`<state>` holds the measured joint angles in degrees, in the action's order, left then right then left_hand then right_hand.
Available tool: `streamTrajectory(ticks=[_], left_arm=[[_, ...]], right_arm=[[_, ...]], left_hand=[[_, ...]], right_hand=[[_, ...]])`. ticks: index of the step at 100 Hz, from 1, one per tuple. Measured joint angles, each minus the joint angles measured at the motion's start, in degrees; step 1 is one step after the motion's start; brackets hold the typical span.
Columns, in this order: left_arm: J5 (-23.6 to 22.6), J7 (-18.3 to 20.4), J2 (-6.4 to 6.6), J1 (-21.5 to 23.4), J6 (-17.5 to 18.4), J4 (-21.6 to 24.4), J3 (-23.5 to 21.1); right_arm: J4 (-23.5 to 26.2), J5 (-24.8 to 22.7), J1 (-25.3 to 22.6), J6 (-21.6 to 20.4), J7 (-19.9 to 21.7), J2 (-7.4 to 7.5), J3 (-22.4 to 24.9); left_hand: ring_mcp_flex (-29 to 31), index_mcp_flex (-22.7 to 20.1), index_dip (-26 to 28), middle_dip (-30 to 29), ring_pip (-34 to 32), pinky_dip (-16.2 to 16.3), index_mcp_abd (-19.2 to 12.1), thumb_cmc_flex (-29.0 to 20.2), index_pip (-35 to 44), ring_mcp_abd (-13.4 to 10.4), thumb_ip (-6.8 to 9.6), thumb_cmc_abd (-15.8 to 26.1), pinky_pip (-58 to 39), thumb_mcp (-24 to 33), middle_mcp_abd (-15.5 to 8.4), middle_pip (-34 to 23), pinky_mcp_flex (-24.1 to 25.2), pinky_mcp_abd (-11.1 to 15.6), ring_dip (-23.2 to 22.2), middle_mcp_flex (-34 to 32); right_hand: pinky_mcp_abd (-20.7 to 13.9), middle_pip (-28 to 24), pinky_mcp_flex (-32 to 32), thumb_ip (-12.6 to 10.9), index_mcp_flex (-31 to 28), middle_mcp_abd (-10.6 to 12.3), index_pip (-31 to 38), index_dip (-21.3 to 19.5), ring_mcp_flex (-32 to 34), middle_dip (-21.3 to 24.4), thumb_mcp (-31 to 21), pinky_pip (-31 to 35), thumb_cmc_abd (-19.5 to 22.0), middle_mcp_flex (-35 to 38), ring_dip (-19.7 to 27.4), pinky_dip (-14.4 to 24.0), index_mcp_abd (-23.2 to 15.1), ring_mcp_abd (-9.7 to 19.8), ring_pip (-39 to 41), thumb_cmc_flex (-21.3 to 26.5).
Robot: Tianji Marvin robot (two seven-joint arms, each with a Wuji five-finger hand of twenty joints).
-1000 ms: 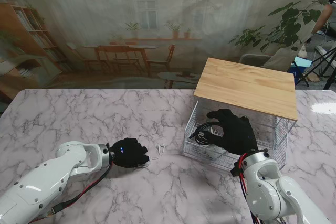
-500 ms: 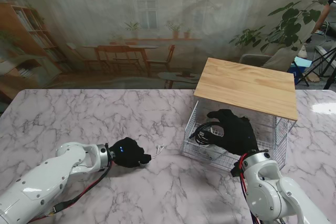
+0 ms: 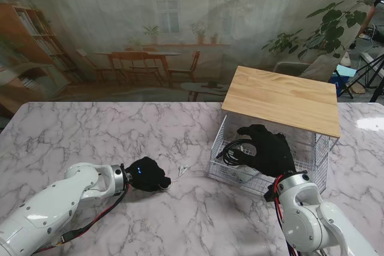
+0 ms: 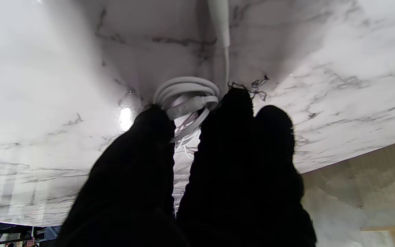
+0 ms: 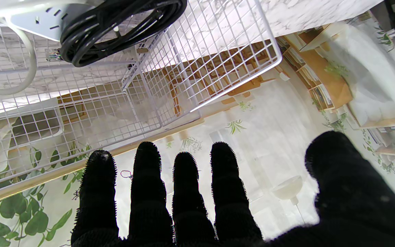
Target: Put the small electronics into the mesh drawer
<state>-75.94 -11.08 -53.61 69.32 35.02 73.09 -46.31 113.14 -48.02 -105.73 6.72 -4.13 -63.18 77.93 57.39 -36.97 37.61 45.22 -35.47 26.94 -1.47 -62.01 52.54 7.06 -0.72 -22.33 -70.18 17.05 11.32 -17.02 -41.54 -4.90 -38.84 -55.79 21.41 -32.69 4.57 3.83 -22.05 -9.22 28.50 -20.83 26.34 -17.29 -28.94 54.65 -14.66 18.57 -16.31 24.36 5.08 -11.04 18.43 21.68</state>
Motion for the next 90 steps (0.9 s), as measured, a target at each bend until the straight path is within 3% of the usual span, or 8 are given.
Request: streamTrajectory(ticks=[10,17,42,90], left_arm=[[0.0,-0.3,-0.14,0.5,0.3,-0.1,-0.9],[0.2,-0.2,-0.69,2.3,0.8,0.2,-3.8],[0.6,1.2,-1.38,7.9,2.2,5.0,-10.9],[1.0,1.3,-2.31,9.5,3.1,10.1,-16.5]], right_arm=[[0.0,0.1,0.0,0.0,-0.1,-0.01,0.0],[0.0,0.1,-0.1,-0.1,-0.1,-0.03,0.1],[0.1,0.3,-0.2,-0.5,-0.1,-0.04,0.5],[0.5,0.7,-0.5,-1.1,0.2,-0.05,0.5]], left_hand=[[0.3,0.0,-1.8,0.1,-0.2,0.0,-0.2,0.0,0.1,-0.5,-0.03,0.1,-0.1,0.0,-1.1,0.0,-0.1,0.3,-0.1,-0.1],[0.3,-0.5,-2.5,0.1,-0.3,0.0,-0.8,-0.7,0.0,-0.6,-0.54,0.1,-0.1,-0.1,-3.8,-0.8,-0.1,0.3,-0.4,-1.0],[0.4,-0.5,-2.6,0.7,-0.7,0.1,-1.1,-1.3,0.0,-0.8,-0.57,0.7,-0.7,-1.9,-4.5,-2.3,-0.6,0.4,-0.7,-1.6],[1.8,-0.5,-0.6,1.5,-1.9,0.7,-1.1,-2.7,0.0,-1.2,-0.57,0.8,-1.6,-3.1,-5.3,-5.4,-1.7,0.6,-0.8,-1.7]], right_hand=[[0.0,0.0,0.0,0.0,0.0,0.0,0.0,0.0,0.0,0.0,0.0,0.0,0.0,0.0,0.0,0.0,0.0,0.0,0.0,0.0],[0.0,0.0,0.0,0.0,0.0,0.0,0.0,0.0,0.0,0.0,0.0,0.0,0.0,0.0,0.0,0.0,0.0,0.0,0.0,0.0],[0.0,0.0,0.0,0.0,0.0,0.0,0.0,0.0,0.0,0.0,0.1,0.0,0.7,0.0,0.0,0.0,0.0,0.0,0.0,0.1],[0.0,0.0,0.0,0.0,0.0,0.0,0.0,0.0,0.0,-0.1,0.0,0.0,0.7,0.0,0.0,0.0,0.0,0.0,0.0,0.8]])
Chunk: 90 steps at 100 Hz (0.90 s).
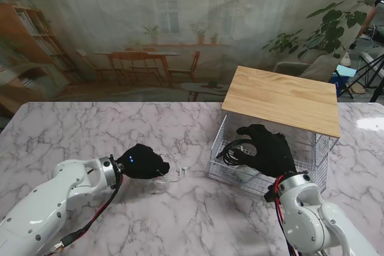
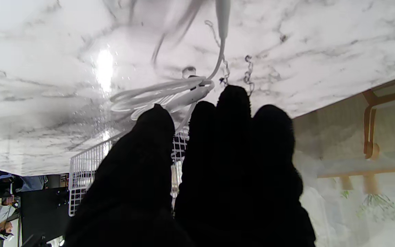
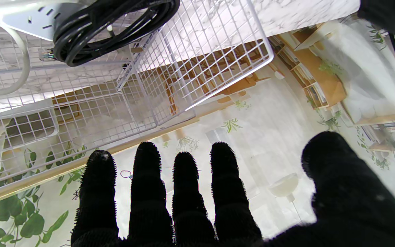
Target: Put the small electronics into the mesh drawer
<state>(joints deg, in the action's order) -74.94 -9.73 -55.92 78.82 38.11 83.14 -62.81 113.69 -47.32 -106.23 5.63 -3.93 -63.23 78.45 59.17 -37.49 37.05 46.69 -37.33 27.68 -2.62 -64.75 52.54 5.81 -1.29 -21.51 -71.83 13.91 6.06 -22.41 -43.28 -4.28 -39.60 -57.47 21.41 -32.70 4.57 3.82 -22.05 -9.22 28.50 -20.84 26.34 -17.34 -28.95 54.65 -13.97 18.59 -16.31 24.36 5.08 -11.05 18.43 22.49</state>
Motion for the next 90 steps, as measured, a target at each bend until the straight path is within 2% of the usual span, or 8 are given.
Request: streamTrajectory(ticks=[20,37,45,56,63,78,81,90], left_arm=[[0.0,-1.1,-0.66,-0.3,0.8,3.1,-2.7],[2.5,-0.3,-1.33,-1.1,1.9,6.7,-4.9],[2.8,0.9,-1.50,-1.7,2.4,8.7,-5.5],[3.1,2.1,-1.72,-3.1,3.0,10.6,-5.6],[4.0,2.6,-1.91,-4.3,3.1,11.2,-5.4],[5.4,3.5,-2.19,-6.5,2.3,12.4,-4.3],[5.6,3.5,-2.26,-6.8,1.8,12.7,-4.0],[6.7,3.7,-2.50,-7.8,-0.3,13.1,-2.7]], right_arm=[[0.5,-0.1,-0.4,-2.1,0.2,0.04,0.2],[0.9,-1.1,-0.4,-4.2,1.1,0.31,0.3],[0.9,-1.4,-0.1,-4.8,1.4,0.54,-0.2],[0.4,-1.7,0.9,-5.7,1.5,0.74,-1.4],[0.1,-1.6,1.7,-5.8,1.9,0.82,-2.2],[-0.1,-0.4,3.3,-5.7,2.6,0.87,-3.8],[-0.2,-0.1,3.6,-5.6,2.5,0.87,-4.2],[-0.2,0.8,4.4,-4.9,1.9,0.80,-5.3]], left_hand=[[0.6,0.0,0.3,0.0,-0.1,0.0,0.0,0.0,0.0,0.0,0.00,0.0,-0.6,0.0,0.0,-0.6,-0.4,0.0,0.0,-0.6],[0.6,0.1,0.8,0.0,-0.1,0.0,0.0,-0.2,-0.3,-0.1,0.00,0.5,-0.6,-0.7,0.0,-0.7,-0.4,0.0,0.0,-0.6],[0.6,0.1,1.0,0.0,-0.1,0.0,0.0,-0.2,-0.4,-0.1,0.00,0.6,-0.6,-0.8,0.0,-0.7,-0.4,0.0,0.0,-0.6],[0.6,0.1,1.3,0.0,-0.1,0.0,0.0,-0.7,-0.4,-0.1,0.00,0.6,-0.6,-1.3,0.0,-0.7,-0.4,0.0,0.0,-0.6],[0.6,0.1,1.3,0.0,-0.1,0.0,0.0,-0.7,-0.4,-0.1,-0.01,0.6,-0.6,-1.4,0.0,-0.7,-0.4,0.0,0.0,-0.6],[0.6,0.1,1.5,0.0,-0.1,0.0,0.0,-0.7,-0.4,-0.1,-0.01,0.6,-0.6,-1.4,0.0,-0.7,-0.4,0.0,-0.1,-0.6],[0.6,0.1,1.5,0.0,-0.1,0.0,0.0,-0.7,-0.5,-0.1,0.00,0.6,-0.6,-1.4,0.0,-0.7,-0.4,0.0,-0.1,-0.6],[0.6,0.1,1.7,0.0,-0.1,0.0,0.0,-0.7,-0.6,-0.1,0.00,0.6,-0.6,-1.4,0.0,-0.7,-0.4,0.0,-0.1,-0.6]], right_hand=[[0.0,0.0,0.0,0.0,0.0,0.0,0.9,0.0,0.0,-0.4,-0.4,0.0,-0.4,0.7,0.0,0.0,-1.0,0.0,0.0,0.0],[0.0,0.0,-0.2,-0.1,0.2,0.6,1.2,0.0,-0.1,-0.4,-4.0,-0.6,-7.2,0.7,0.1,0.0,-1.5,0.0,-1.5,-1.9],[0.2,0.0,-0.8,-0.1,3.4,1.0,-0.8,0.0,0.0,-0.4,-6.1,-1.4,-10.4,0.7,0.0,0.0,-1.5,0.1,-1.5,-3.8],[0.8,0.0,-2.1,0.0,8.5,1.6,-3.7,0.9,0.0,-0.1,-6.5,-2.9,-12.4,-0.4,0.0,0.0,-2.1,0.2,-1.4,-4.5],[0.8,-0.2,-2.2,0.2,9.3,1.9,-2.2,0.9,-0.2,0.0,-6.4,-4.2,-13.0,-2.9,0.1,0.0,-2.1,0.3,-3.0,-4.5],[1.5,-0.2,-2.8,0.3,9.3,1.1,5.9,-7.5,-0.1,0.2,-6.5,-6.7,-16.7,-6.8,0.0,0.0,-2.1,0.3,-3.0,-4.5],[1.5,-0.2,-3.0,0.3,9.3,0.7,7.0,-8.8,-0.1,0.6,-6.9,-7.2,-17.6,-6.8,0.0,0.0,-2.1,0.3,-3.0,-5.9],[1.8,0.1,-3.6,0.9,9.3,0.6,7.3,-10.2,-0.7,1.2,-7.2,-8.0,-19.3,-6.8,0.0,-0.5,-0.6,0.3,-2.9,-7.4]])
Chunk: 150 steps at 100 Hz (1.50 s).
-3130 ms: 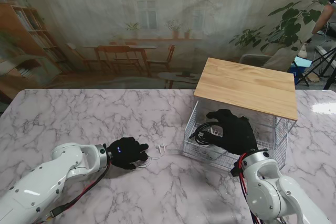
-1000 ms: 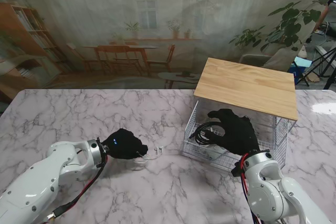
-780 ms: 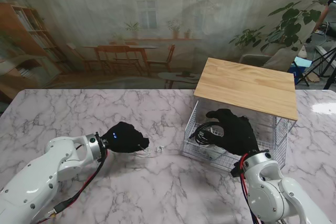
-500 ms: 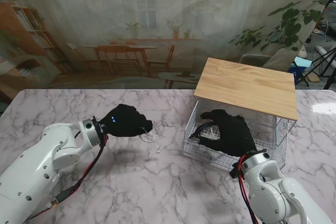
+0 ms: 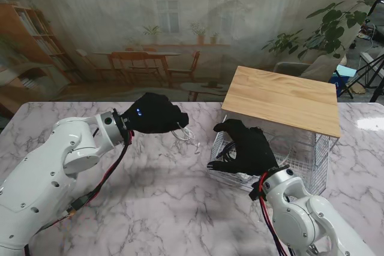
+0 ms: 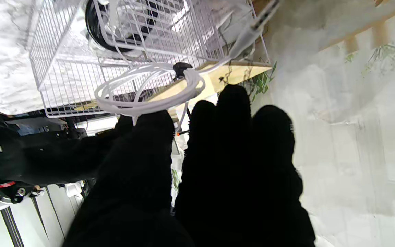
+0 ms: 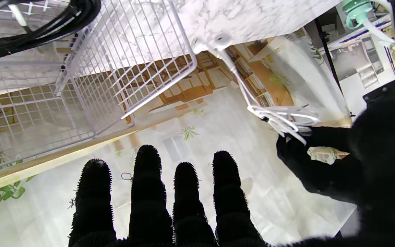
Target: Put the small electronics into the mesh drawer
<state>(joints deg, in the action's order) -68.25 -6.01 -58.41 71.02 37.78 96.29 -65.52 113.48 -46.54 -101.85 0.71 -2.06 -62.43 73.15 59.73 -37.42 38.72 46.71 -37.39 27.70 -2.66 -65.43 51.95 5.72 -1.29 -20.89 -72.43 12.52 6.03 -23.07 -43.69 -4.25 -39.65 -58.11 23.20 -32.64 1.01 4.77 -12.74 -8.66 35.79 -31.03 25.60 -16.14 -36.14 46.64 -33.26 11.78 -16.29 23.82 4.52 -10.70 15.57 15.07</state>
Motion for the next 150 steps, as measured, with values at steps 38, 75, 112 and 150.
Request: streamTrajectory(ticks=[38,75,112,150], left_arm=[[3.7,2.4,-1.05,-4.1,-4.7,0.8,5.7],[4.1,2.4,-1.58,-5.0,-5.7,0.6,6.9],[4.1,2.3,-1.59,-5.0,-6.0,0.6,7.2],[5.0,0.3,-1.88,-5.1,-8.4,-0.4,8.7]], right_arm=[[-0.3,1.5,5.2,7.9,-3.8,-0.95,-6.1],[-2.6,4.2,10.0,12.8,-3.7,-1.80,-10.1],[-3.4,7.4,11.8,15.2,-3.7,-2.44,-12.5],[-3.3,9.0,11.5,15.1,-5.2,-2.99,-12.2]], left_hand=[[0.0,0.0,0.4,0.0,0.0,0.0,0.0,0.0,-0.2,-0.1,0.00,0.0,0.0,0.0,0.0,0.0,-0.1,0.1,-0.5,0.0],[0.1,0.0,0.4,0.0,0.0,0.0,0.0,0.0,-0.2,-0.1,0.00,0.0,0.0,0.0,0.0,0.0,-0.2,0.1,-0.6,0.0],[0.2,0.0,0.4,0.0,0.0,0.0,0.0,0.0,-0.4,-0.1,0.00,0.0,0.0,0.0,0.0,0.0,-0.3,0.1,-0.6,0.0],[-0.8,3.2,-0.1,-3.7,0.8,0.0,0.8,-0.1,-2.8,-0.1,0.13,3.1,1.0,-0.8,0.0,-0.9,0.6,0.1,-0.6,1.7]], right_hand=[[0.5,-0.1,-0.8,0.1,0.5,-0.2,-0.9,0.0,-1.4,-0.1,-1.5,-0.7,0.0,0.0,0.0,-0.5,2.7,0.0,0.0,-0.8],[1.1,-0.8,-1.7,0.1,0.4,-2.0,10.5,-10.3,-2.2,-0.3,-0.5,-1.3,-0.6,-0.1,0.0,-0.6,4.2,-0.5,0.0,1.2],[2.5,-12.4,-2.2,5.6,-5.4,-2.2,36.2,-11.5,-2.0,-9.5,0.5,-2.2,15.5,-0.6,-3.3,-2.2,-1.4,-0.6,1.8,19.5],[2.6,-20.6,-1.7,6.3,-15.3,0.8,39.1,-11.7,3.0,-18.2,-0.2,-1.6,18.5,9.1,-9.6,-2.2,-0.8,0.9,15.9,28.4]])
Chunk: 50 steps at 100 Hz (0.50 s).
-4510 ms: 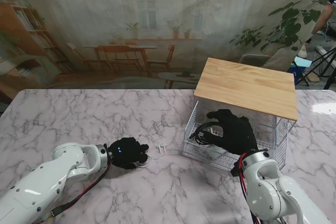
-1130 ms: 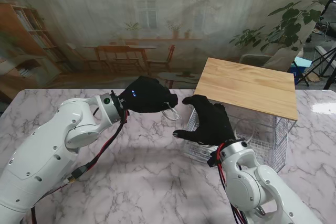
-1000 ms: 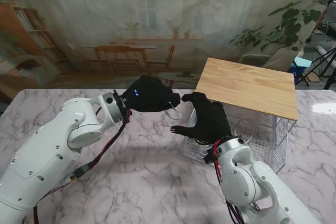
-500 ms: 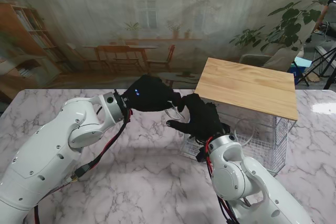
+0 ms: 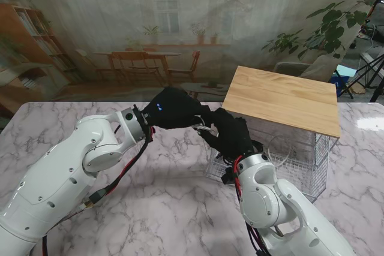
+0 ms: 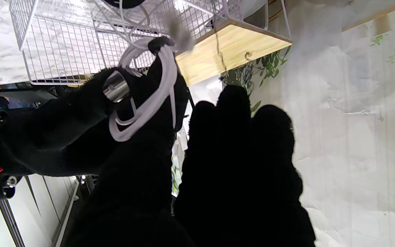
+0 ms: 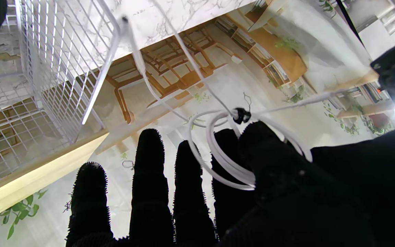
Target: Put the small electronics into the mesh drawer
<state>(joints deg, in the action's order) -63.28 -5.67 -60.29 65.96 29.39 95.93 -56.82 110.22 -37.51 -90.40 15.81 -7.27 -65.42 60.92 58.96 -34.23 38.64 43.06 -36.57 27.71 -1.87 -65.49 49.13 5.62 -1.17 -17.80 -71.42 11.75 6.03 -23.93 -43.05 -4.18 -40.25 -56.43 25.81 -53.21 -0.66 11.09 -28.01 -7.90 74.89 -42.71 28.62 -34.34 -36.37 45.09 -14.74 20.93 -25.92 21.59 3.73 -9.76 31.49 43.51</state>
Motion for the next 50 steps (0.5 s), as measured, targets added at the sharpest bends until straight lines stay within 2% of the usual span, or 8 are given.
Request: streamTrajectory(ticks=[6,12,20,30,40,50], left_arm=[[0.1,-0.2,-0.13,0.3,-0.2,0.0,-0.3],[0.0,0.0,-0.24,0.7,-0.3,0.0,-1.1],[-0.9,-0.4,-0.28,1.2,-0.5,0.1,-2.2],[-2.5,-4.9,-0.44,2.1,-1.5,0.1,-3.6],[-2.0,-6.4,-0.87,4.2,-3.7,0.5,-6.2],[-2.0,-6.5,-0.96,5.9,-4.0,0.7,-8.7]], right_arm=[[0.1,0.1,-0.2,0.0,-0.9,-0.13,0.2],[0.2,0.6,-0.3,0.0,-1.4,-0.28,0.6],[0.7,2.2,-0.5,0.0,-1.7,-0.47,1.0],[1.4,4.8,-0.4,-0.1,-2.1,-0.76,1.1],[1.9,4.4,0.4,-0.1,-2.1,-0.94,1.1],[2.7,3.4,1.3,-0.2,-1.0,-0.94,2.0]], left_hand=[[-1.5,2.3,-1.3,-5.4,2.2,-0.1,0.0,1.7,-3.3,0.2,1.19,1.1,2.3,-1.2,0.5,-1.5,1.3,0.0,1.0,3.9],[-4.4,4.2,-2.8,-12.8,3.8,-0.9,0.1,6.0,-9.2,0.7,1.27,3.2,4.5,-2.1,2.1,-1.9,3.6,0.0,1.6,8.5],[-7.9,7.6,-6.6,-18.5,6.5,-2.3,2.9,9.5,-18.4,2.1,1.85,4.7,7.5,-3.5,3.7,-0.5,6.4,-0.6,4.1,13.7],[-13.2,10.7,-10.7,-23.3,9.6,-4.6,3.8,10.4,-24.7,5.1,1.85,6.2,10.7,-5.9,4.3,3.2,10.7,-3.3,8.0,20.6],[-18.8,11.7,-12.2,-27.3,12.4,-5.0,4.3,12.2,-27.0,8.6,1.85,7.6,15.8,-8.2,4.4,6.8,15.8,-9.3,12.4,26.7],[-21.4,11.7,-12.2,-28.0,13.3,-5.0,4.4,13.4,-27.7,9.2,1.85,10.5,16.7,-10.7,4.4,6.8,18.8,-10.9,13.7,27.4]], right_hand=[[0.0,-1.8,0.7,0.0,0.0,0.7,0.8,0.0,0.5,-2.3,-1.4,1.4,0.0,1.5,-1.8,0.0,1.9,0.6,4.2,0.0],[-0.1,-3.5,1.5,0.0,0.0,0.7,1.4,-0.1,1.5,-3.9,-2.9,3.4,-0.1,3.0,-2.9,0.2,3.2,0.7,5.8,0.0],[-0.2,-4.6,2.3,0.1,-0.7,0.7,1.4,-0.1,3.3,-4.3,-3.8,4.9,-0.3,4.4,-3.5,0.7,3.6,1.1,7.3,-0.1],[-0.3,-4.9,2.6,0.1,-1.8,0.7,1.4,-0.1,3.3,-4.3,-4.8,6.3,-1.8,5.1,-3.5,0.7,3.6,1.1,7.2,-0.2],[-0.8,-4.9,3.0,0.1,-2.2,0.7,1.4,-0.1,3.5,-4.3,-5.1,6.9,-1.9,5.1,-3.6,0.7,3.6,1.1,8.6,-0.2],[-0.9,-5.1,3.3,0.1,-2.2,0.7,1.4,-0.1,3.6,-4.3,-5.2,7.4,-1.9,5.8,-3.6,0.7,3.6,1.1,8.6,-0.2]])
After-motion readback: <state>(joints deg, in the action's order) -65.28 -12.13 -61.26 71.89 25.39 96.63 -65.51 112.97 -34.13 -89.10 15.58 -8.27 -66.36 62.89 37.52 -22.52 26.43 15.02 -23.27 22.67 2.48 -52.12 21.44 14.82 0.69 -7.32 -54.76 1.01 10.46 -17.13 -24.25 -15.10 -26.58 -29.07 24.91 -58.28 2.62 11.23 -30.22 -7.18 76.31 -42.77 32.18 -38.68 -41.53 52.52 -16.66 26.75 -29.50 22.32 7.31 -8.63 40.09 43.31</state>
